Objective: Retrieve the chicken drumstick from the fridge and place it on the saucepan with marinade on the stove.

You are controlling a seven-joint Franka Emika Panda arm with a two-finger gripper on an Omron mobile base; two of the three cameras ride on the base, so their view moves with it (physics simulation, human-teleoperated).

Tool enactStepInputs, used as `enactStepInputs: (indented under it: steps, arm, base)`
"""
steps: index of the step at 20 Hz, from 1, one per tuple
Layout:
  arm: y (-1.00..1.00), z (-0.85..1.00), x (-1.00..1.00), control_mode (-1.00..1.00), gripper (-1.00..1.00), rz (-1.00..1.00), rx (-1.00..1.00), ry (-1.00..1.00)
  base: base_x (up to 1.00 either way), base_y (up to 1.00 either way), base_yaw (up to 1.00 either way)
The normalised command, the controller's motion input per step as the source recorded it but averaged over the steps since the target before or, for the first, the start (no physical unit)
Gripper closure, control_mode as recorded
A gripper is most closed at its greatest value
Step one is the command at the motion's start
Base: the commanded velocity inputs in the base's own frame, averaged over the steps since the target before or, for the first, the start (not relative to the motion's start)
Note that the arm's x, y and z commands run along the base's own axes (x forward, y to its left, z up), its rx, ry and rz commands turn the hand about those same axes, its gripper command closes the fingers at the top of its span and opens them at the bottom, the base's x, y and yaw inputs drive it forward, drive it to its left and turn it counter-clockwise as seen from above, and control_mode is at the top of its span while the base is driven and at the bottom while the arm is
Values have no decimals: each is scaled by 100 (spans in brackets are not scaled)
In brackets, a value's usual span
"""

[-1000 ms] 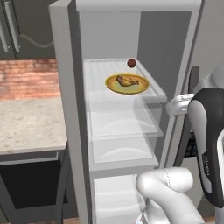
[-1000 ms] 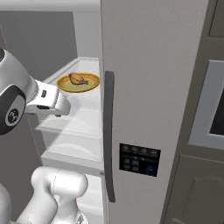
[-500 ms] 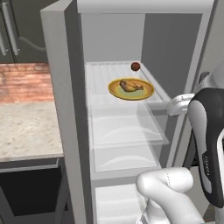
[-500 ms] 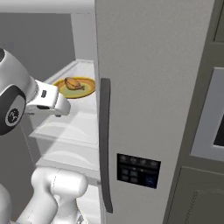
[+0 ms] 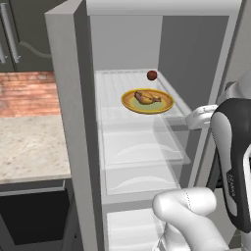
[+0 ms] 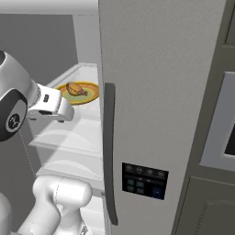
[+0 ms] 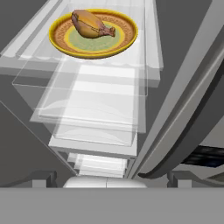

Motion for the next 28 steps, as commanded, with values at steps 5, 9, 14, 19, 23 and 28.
enactStepInputs:
  steps: [5, 9, 14, 19, 23, 28]
  arm:
    - [0, 0, 0, 100, -100, 0, 0, 0]
    - [13, 0, 21, -100, -100, 1, 0, -2]
    - [34, 11, 39, -100, -100, 0, 0, -15]
    - [14, 1, 40, -100, -100, 0, 0, -17]
    - [9, 0, 38, -100, -100, 0, 0, -13]
    - [0, 2, 54, -100, -100, 0, 0, 1]
  base:
    - [48, 0, 0]
    - [8, 1, 0]
    - [0, 0, 0]
    - [0, 0, 0]
    - [0, 0, 0]
    - [0, 0, 0]
